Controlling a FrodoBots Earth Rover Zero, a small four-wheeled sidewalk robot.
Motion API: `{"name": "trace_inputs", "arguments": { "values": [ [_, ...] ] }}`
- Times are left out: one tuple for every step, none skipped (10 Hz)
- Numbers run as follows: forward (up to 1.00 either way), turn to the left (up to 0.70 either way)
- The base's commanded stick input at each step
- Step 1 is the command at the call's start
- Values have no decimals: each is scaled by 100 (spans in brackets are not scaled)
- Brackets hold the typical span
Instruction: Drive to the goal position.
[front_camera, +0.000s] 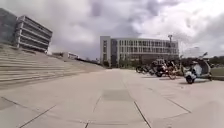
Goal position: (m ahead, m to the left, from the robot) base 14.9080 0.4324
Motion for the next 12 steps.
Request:
{"name": "trace_inputs", "arguments": {
  "values": [
    [70, 0],
    [70, -4],
    [70, -8],
    [70, -7],
    [70, 0],
    [70, 0],
    [70, -3],
    [70, -13],
    [70, -9],
    [70, 0],
    [70, 0],
    [70, 0]
  ]
}}
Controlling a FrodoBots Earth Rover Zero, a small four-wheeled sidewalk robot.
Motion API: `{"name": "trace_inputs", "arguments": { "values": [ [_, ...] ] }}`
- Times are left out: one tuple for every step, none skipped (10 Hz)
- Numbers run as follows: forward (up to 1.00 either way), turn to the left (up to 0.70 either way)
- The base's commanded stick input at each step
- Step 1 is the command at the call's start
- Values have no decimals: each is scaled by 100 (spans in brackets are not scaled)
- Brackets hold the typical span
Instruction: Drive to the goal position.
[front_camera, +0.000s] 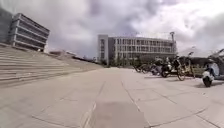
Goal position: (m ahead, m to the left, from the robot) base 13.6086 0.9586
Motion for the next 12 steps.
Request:
{"name": "trace_inputs", "arguments": {
  "values": [
    [70, 0],
    [70, -15],
    [70, -12],
    [70, -4],
    [70, 0],
    [70, 0],
    [70, 0],
    [70, 0],
    [70, 0],
    [70, 0],
    [70, 0],
    [70, 0]
  ]
}}
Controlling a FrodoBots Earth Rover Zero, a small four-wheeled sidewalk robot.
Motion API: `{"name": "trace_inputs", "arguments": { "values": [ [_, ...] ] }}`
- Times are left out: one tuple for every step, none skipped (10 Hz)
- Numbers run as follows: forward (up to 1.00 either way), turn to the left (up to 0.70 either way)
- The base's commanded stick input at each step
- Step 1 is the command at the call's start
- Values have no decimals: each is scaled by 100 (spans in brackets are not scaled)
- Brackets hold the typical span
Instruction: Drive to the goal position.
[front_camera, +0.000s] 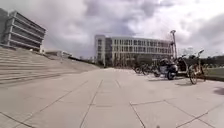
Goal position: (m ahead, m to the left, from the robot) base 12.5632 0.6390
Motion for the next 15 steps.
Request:
{"name": "trace_inputs", "arguments": {
  "values": [
    [70, 0],
    [70, 0],
    [70, 0],
    [70, 0],
    [70, 0],
    [70, 0],
    [70, 0],
    [70, 0],
    [70, 0],
    [70, 0],
    [70, 0],
    [70, 0],
    [70, 0],
    [70, 0],
    [70, 0]
  ]
}}
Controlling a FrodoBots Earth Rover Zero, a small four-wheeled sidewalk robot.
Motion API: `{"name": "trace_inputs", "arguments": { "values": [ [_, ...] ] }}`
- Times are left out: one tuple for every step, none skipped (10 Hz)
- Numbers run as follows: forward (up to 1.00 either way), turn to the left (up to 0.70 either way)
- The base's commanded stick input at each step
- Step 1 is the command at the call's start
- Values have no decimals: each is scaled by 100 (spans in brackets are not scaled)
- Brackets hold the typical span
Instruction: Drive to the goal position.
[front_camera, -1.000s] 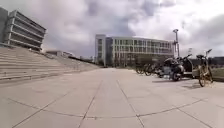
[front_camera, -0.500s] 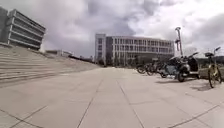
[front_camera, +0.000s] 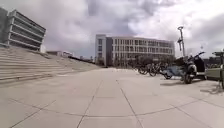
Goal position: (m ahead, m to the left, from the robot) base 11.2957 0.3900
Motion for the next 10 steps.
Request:
{"name": "trace_inputs", "arguments": {
  "values": [
    [70, 0],
    [70, 0],
    [70, 0],
    [70, 0],
    [70, 0],
    [70, 0],
    [70, 0],
    [70, 0],
    [70, 0],
    [70, 0]
  ]
}}
